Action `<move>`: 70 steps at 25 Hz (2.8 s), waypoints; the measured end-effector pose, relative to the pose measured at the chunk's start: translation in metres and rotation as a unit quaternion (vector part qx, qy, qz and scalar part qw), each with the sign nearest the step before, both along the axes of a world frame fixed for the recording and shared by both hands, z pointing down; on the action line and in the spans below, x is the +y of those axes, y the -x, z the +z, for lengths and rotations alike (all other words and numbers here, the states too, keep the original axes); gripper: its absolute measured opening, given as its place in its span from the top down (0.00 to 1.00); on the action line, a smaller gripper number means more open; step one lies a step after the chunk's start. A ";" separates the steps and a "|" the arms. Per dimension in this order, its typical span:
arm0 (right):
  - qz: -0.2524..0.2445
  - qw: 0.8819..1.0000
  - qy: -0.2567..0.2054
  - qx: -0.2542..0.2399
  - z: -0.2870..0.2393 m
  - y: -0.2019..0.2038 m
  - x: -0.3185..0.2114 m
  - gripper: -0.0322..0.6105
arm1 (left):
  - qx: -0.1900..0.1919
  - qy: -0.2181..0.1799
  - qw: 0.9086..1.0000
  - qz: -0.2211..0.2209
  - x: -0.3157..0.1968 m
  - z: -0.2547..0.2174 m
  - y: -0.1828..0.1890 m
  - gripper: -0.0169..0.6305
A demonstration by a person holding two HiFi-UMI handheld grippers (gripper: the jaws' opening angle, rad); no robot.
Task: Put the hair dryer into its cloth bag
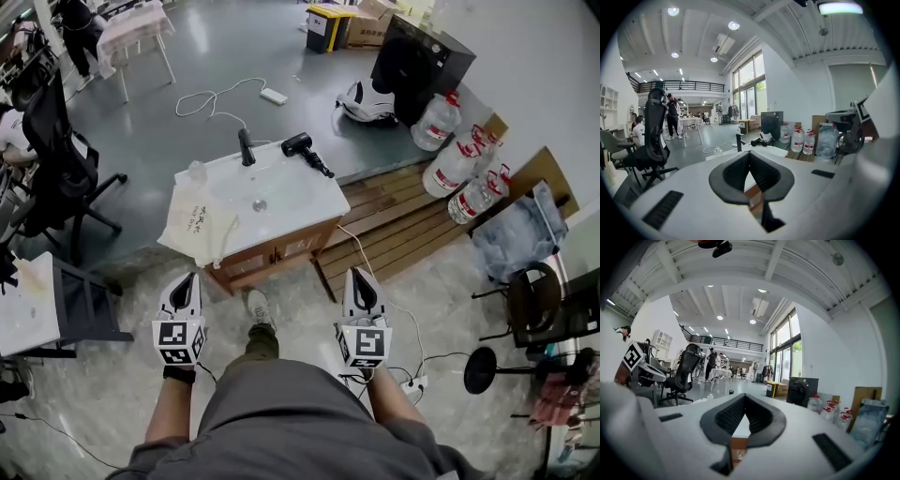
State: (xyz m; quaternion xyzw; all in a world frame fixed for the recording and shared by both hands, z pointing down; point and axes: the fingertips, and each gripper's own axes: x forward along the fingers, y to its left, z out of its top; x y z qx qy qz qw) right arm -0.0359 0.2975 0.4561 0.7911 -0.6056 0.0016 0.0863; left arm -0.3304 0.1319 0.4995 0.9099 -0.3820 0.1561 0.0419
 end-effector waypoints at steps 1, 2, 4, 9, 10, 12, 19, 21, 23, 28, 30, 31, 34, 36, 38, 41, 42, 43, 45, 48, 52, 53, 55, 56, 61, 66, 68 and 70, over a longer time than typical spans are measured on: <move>0.003 1.000 0.001 0.002 0.000 -0.007 -0.009 0.95 | 0.000 0.002 1.000 0.002 -0.010 0.004 -0.007 0.97; 0.006 1.000 0.002 0.004 0.000 -0.014 -0.018 0.95 | 0.001 0.003 1.000 0.005 -0.020 0.006 -0.015 0.97; 0.010 1.000 0.003 0.008 -0.002 -0.028 -0.040 0.95 | -0.002 0.002 1.000 0.010 -0.040 0.010 -0.030 0.97; 0.017 1.000 0.005 0.016 -0.010 -0.067 -0.103 0.95 | -0.012 0.019 1.000 0.017 -0.091 0.025 -0.062 0.97; 0.017 1.000 0.006 0.017 -0.011 -0.073 -0.116 0.95 | -0.015 0.023 0.999 0.019 -0.100 0.027 -0.066 0.97; 0.018 1.000 0.007 0.020 -0.013 -0.086 -0.144 0.95 | -0.022 0.029 0.999 0.021 -0.119 0.033 -0.075 0.97; 0.019 1.000 0.006 0.018 -0.018 -0.118 -0.226 0.95 | -0.029 0.045 0.998 0.013 -0.176 0.041 -0.094 0.97; 0.018 1.000 0.004 0.015 -0.017 -0.124 -0.243 0.95 | -0.029 0.042 0.999 0.011 -0.190 0.039 -0.098 0.97; 0.011 1.000 0.005 0.011 -0.017 -0.129 -0.257 0.95 | -0.031 0.042 0.999 0.005 -0.200 0.037 -0.102 0.97; -0.017 1.000 0.012 0.003 -0.011 -0.148 -0.285 0.95 | -0.037 0.040 0.998 -0.022 -0.214 0.035 -0.112 0.97; -0.034 0.999 0.011 0.003 -0.011 -0.155 -0.299 0.95 | -0.040 0.034 0.998 -0.039 -0.221 0.034 -0.114 0.97; -0.044 0.999 0.009 0.005 -0.012 -0.157 -0.305 0.95 | -0.040 0.033 0.997 -0.049 -0.224 0.033 -0.113 0.97; -0.073 0.997 0.003 0.014 -0.020 -0.167 -0.321 0.95 | -0.037 0.033 0.996 -0.078 -0.228 0.029 -0.113 0.97; -0.085 0.996 0.002 0.013 -0.023 -0.175 -0.328 0.95 | -0.036 0.034 0.995 -0.089 -0.227 0.027 -0.116 0.97; -0.094 0.995 0.003 0.013 -0.024 -0.181 -0.332 0.95 | -0.038 0.036 0.994 -0.095 -0.226 0.028 -0.120 0.97; -0.104 0.995 0.005 0.013 -0.024 -0.188 -0.337 0.95 | -0.050 0.048 0.993 -0.093 -0.227 0.035 -0.126 0.88; -0.105 0.994 0.006 0.012 -0.023 -0.190 -0.337 0.95 | -0.060 0.056 0.993 -0.090 -0.227 0.040 -0.128 0.81; -0.106 0.994 0.008 0.011 -0.021 -0.193 -0.338 0.95 | -0.073 0.065 0.992 -0.085 -0.228 0.047 -0.130 0.74; -0.106 0.994 0.011 0.009 -0.018 -0.198 -0.338 0.95 | -0.111 0.076 0.988 -0.074 -0.228 0.061 -0.132 0.65; -0.104 0.995 0.014 0.005 -0.016 -0.207 -0.337 0.95 | -0.181 0.081 0.979 -0.049 -0.224 0.086 -0.135 0.59; -0.095 0.995 0.017 0.005 -0.013 -0.223 -0.335 0.95 | -0.258 0.091 0.962 -0.018 -0.217 0.117 -0.140 0.56; -0.092 0.996 0.017 0.005 -0.013 -0.227 -0.335 0.95 | -0.271 0.094 0.958 -0.014 -0.216 0.124 -0.141 0.56; -0.088 0.996 0.017 0.005 -0.013 -0.235 -0.334 0.95 | -0.291 0.103 0.951 -0.008 -0.216 0.139 -0.142 0.56; -0.085 0.996 0.018 0.005 -0.013 -0.238 -0.334 0.95 | -0.300 0.108 0.948 -0.006 -0.216 0.146 -0.141 0.56; -0.076 0.997 0.022 0.005 -0.011 -0.249 -0.333 0.95 | -0.349 0.148 0.925 0.017 -0.209 0.196 -0.133 0.57; -0.072 0.997 0.027 0.007 -0.009 -0.253 -0.337 0.95 | -0.385 0.185 0.903 0.040 -0.197 0.238 -0.122 0.57; -0.071 0.997 0.030 0.008 -0.008 -0.254 -0.339 0.95 | -0.400 0.194 0.895 0.049 -0.193 0.251 -0.119 0.57; -0.072 0.997 0.032 0.009 -0.007 -0.253 -0.341 0.95 | -0.411 0.203 0.887 0.057 -0.191 0.264 -0.116 0.56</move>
